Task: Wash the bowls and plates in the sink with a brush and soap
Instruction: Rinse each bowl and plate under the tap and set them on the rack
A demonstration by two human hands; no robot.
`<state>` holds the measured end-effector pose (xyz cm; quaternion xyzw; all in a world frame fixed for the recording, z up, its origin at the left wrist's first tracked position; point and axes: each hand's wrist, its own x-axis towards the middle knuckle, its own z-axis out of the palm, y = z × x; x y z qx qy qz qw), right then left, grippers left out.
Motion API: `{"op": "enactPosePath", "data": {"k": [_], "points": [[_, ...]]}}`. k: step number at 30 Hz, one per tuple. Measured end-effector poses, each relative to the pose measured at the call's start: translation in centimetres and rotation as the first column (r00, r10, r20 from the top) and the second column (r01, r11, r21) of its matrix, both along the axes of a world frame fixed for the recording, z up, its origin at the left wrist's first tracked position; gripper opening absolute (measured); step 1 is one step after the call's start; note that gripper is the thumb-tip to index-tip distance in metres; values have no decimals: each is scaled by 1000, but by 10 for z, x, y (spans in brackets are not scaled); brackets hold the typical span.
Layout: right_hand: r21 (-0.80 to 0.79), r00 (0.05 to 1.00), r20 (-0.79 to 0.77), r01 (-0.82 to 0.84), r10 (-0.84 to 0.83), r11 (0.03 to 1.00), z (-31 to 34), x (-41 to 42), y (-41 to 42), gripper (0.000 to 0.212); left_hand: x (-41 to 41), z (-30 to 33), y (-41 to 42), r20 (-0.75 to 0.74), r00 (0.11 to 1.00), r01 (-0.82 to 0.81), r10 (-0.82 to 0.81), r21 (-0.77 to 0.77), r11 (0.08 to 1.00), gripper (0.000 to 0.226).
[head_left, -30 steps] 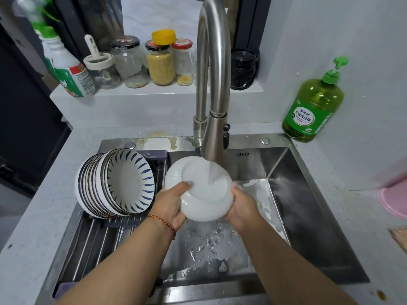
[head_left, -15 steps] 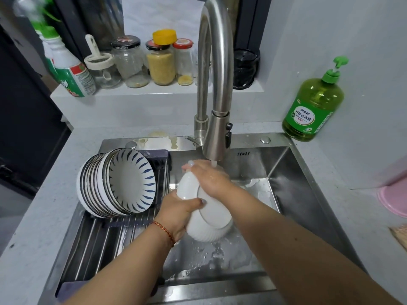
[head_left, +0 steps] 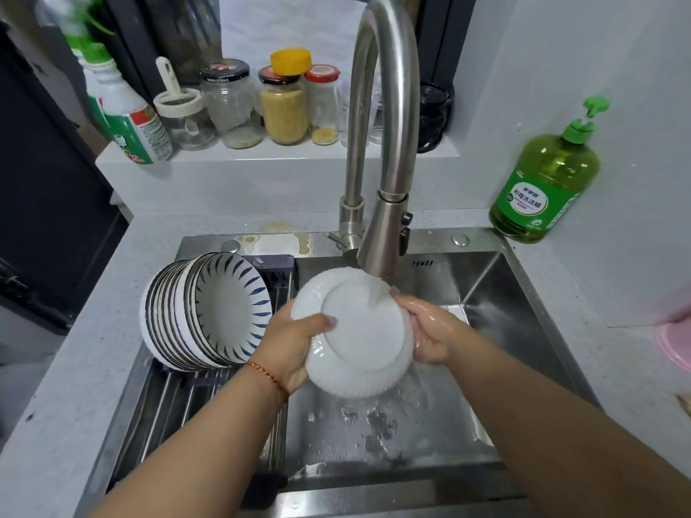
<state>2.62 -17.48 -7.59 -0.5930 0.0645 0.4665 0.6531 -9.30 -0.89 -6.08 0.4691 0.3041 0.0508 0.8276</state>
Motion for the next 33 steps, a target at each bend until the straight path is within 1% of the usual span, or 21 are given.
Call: {"op": "enactPosePath", "data": {"k": [3,5,7,8,9,11,12,14,15,16,18,20,22,24,25,26,28,30,31,32,33], "points": [[272,983,-150,147,-109,951,-21,-8,-22,74,17,-1,-1,27,999,18,-18,-20,1000,59],[435,968,-180,236,-173,869,-24,-14,-28,76,30,-1,-9,9,1000,20,-21,84,996,62],[552,951,-231,302,-206,777,-27,-20,-33,73,43,-3,-19,-55,998,26,-10,289,957,57],[582,938,-252,342,-237,738,-26,-24,-36,72,49,-4,-24,-92,996,48,-8,440,897,52],[588,927,-262,374,-269,717,-24,-26,-36,70,53,-4,-29,-123,992,94,-26,590,802,45],[565,904,-266,428,-336,705,-18,-30,-38,56,57,-6,-43,-230,972,222,-54,811,542,33],[536,888,-264,459,-376,708,-15,-31,-39,49,58,-10,-50,-296,953,296,-64,866,404,37],[468,869,-232,493,-437,733,-8,-31,-41,45,56,-16,-66,-394,913,407,-109,899,158,55],[442,863,-214,503,-457,743,-6,-31,-43,42,54,-18,-72,-423,895,438,-138,894,99,60],[419,859,-192,509,-475,752,-5,-31,-45,39,52,-23,-76,-446,879,465,-170,881,87,61],[374,861,-92,495,-500,784,-3,-33,-46,43,47,-33,-79,-439,860,495,-259,840,222,63],[294,870,88,442,-484,848,2,-35,-45,40,44,-32,-77,-331,892,447,-310,754,481,60],[180,847,329,378,-418,908,6,-39,-43,27,43,-21,-71,-242,936,351,-256,564,748,42],[4,769,599,278,-225,961,9,-45,-39,12,45,-8,-59,-233,961,205,-148,242,948,28],[-78,703,706,198,-86,977,8,-48,-38,8,45,-4,-52,-231,965,138,-122,51,989,30],[-163,627,777,117,54,980,6,-52,-36,9,45,-2,-45,-203,972,98,-120,-116,988,38],[-310,411,869,19,275,951,3,-62,-28,22,45,-1,-36,-119,984,79,-129,-350,933,54],[-397,105,913,10,394,918,-7,-69,-19,35,39,1,-31,-41,995,66,-96,-466,882,57],[-404,-4,915,12,404,915,-12,-71,-16,39,35,4,-29,-24,997,55,-77,-485,873,55],[-405,-61,913,-10,404,914,-13,-72,-12,41,32,6,-27,-10,998,42,-54,-506,861,52],[-433,-43,901,-84,431,897,-8,-72,-9,44,28,5,-24,1,999,36,-41,-508,860,50]]}}
